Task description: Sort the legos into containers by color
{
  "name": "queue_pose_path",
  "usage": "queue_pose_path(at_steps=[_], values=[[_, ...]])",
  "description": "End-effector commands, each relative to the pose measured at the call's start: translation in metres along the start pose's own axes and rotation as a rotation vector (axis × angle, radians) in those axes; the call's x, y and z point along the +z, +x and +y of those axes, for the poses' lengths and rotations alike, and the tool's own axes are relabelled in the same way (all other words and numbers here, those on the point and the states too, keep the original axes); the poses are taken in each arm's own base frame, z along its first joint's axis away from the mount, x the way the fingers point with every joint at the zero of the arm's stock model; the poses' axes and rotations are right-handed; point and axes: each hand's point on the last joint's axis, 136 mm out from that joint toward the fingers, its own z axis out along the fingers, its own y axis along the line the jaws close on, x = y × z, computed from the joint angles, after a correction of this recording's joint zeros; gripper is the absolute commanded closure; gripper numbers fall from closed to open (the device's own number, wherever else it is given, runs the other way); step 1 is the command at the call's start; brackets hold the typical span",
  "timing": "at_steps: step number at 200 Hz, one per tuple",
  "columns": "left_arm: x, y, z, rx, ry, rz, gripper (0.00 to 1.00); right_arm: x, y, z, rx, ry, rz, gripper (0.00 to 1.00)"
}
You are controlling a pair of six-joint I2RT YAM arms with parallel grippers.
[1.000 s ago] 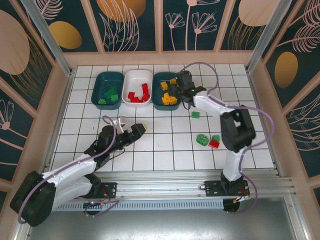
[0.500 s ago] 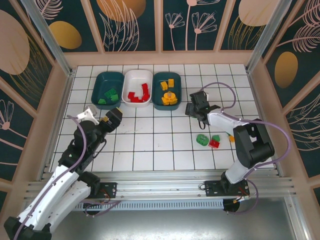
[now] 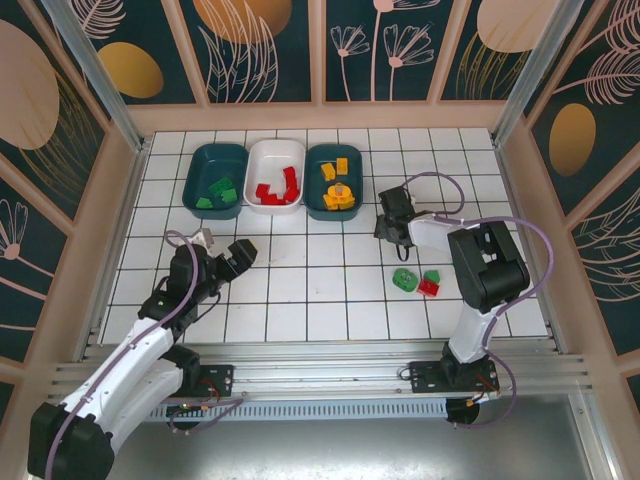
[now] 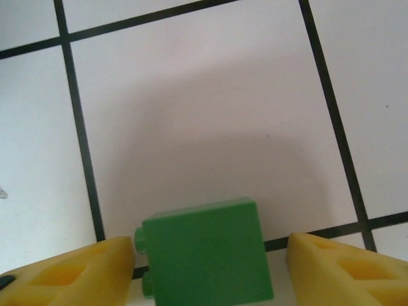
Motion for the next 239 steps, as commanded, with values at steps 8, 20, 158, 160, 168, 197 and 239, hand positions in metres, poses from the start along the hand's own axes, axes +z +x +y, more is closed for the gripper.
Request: queue_pose_path(at_steps=[8, 20, 158, 160, 168, 197, 239], values=[[-0.004, -0.009, -0.016, 0.0, 0.073, -0.034, 0.01, 0.006, -0.009, 0.008, 0.024, -0.038, -0.015, 0.44], [-0.004, -0.009, -0.015, 0.003, 0.068, -0.033, 0.02, 0.006, -0.012, 0.009, 0.023, -0.042, -0.017, 0.53], [0.018, -0.072, 0.054, -0.278, -0.077, -0.002, 0.02, -0.131, -0.02, 0.272, -0.226, -0.55, -0.265, 0.67], [0.019, -0.072, 0.055, -0.287, -0.077, -0.001, 0.02, -0.131, -0.02, 0.28, -0.232, -0.562, -0.265, 0.67], [0.019, -0.069, 0.059, -0.316, -0.072, 0.005, 0.02, -0.129, -0.019, 0.303, -0.25, -0.606, -0.263, 0.67], [0.013, -0.072, 0.064, -0.337, -0.083, -0.029, 0.02, -0.13, -0.016, 0.372, -0.326, -0.777, -0.271, 0.68], [0.01, -0.063, 0.074, -0.326, -0.112, -0.024, 0.01, -0.115, -0.024, 0.426, -0.363, -0.875, -0.255, 0.68]])
